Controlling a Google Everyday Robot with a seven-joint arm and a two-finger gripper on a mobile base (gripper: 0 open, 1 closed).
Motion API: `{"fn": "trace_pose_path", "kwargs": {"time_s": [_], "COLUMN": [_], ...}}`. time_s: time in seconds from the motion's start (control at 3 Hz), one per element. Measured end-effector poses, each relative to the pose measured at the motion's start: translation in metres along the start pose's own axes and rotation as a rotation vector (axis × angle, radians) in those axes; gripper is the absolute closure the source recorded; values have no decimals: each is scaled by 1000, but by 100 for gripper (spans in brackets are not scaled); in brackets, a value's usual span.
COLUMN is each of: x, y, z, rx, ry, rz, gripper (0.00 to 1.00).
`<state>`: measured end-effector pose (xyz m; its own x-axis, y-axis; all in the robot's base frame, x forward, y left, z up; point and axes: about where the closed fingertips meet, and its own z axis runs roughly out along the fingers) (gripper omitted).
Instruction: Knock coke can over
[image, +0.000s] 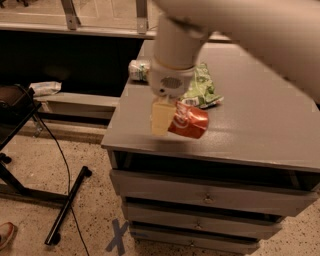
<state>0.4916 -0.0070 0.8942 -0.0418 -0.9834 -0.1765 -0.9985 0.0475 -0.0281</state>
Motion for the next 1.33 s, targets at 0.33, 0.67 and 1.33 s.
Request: {"fn": "trace_pose_path", "kwargs": {"time_s": [0.33, 0.67, 1.33], "x": [-3, -5, 6], "y": [-11, -11, -45], "z": [9, 20, 62], "rx": [34, 6, -54], "ry": [106, 119, 142], "rz": [-55, -74, -56], "gripper": [100, 100, 82]}}
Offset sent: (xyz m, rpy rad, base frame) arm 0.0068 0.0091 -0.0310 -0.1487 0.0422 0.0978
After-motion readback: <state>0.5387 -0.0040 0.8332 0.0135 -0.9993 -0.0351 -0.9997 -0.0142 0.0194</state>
